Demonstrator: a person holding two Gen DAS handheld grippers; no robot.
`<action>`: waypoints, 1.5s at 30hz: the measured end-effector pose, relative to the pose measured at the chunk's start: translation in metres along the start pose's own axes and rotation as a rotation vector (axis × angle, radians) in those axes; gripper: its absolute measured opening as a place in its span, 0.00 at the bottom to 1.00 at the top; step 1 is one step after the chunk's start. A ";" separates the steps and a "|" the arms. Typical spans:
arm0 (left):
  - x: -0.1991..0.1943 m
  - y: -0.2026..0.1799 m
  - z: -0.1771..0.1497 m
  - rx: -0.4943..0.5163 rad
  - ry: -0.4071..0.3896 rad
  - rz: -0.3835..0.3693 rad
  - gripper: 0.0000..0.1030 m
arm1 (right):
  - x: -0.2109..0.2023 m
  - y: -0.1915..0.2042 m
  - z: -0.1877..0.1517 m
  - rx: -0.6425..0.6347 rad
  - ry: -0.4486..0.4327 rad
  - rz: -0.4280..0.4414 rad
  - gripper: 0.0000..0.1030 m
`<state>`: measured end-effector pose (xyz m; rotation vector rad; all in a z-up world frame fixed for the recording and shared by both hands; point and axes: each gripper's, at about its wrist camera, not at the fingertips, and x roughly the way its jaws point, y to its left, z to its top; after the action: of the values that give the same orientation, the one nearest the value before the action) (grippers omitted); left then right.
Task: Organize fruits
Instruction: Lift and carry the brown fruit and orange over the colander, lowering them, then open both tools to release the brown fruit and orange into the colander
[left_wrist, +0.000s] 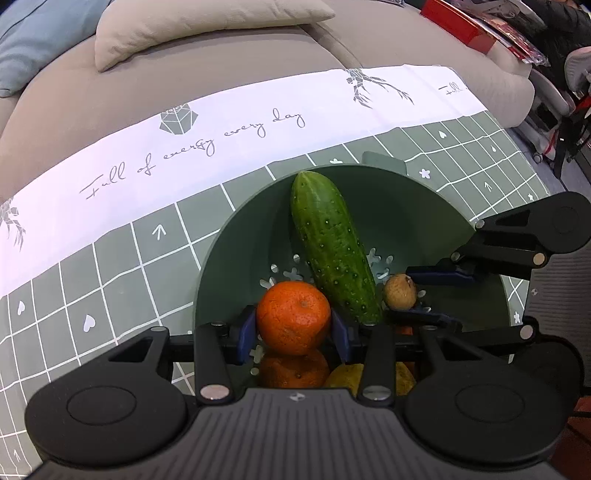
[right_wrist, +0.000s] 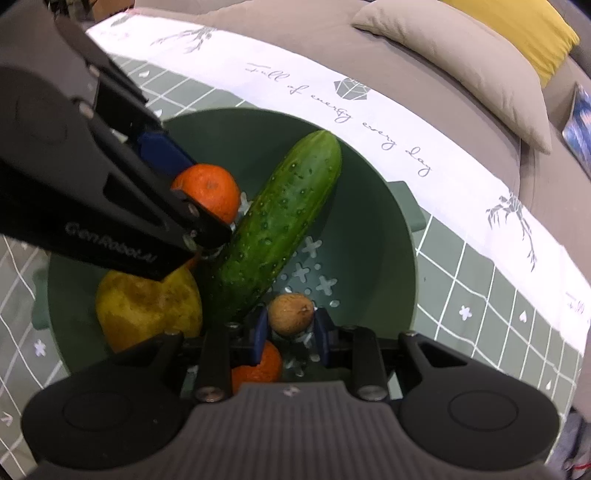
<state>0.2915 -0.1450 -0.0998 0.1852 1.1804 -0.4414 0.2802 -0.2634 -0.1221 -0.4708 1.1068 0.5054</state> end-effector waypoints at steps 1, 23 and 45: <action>0.000 0.000 0.000 0.001 0.001 0.000 0.48 | 0.000 0.000 0.000 -0.004 0.002 -0.002 0.22; -0.051 -0.005 -0.012 0.006 -0.110 0.034 0.61 | -0.042 0.009 -0.005 0.145 -0.063 0.008 0.32; -0.152 0.014 -0.117 -0.100 -0.334 0.092 0.61 | -0.132 0.095 -0.062 0.519 -0.317 0.064 0.34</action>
<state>0.1506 -0.0535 -0.0049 0.0745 0.8599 -0.3167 0.1310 -0.2441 -0.0341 0.0975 0.9026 0.3156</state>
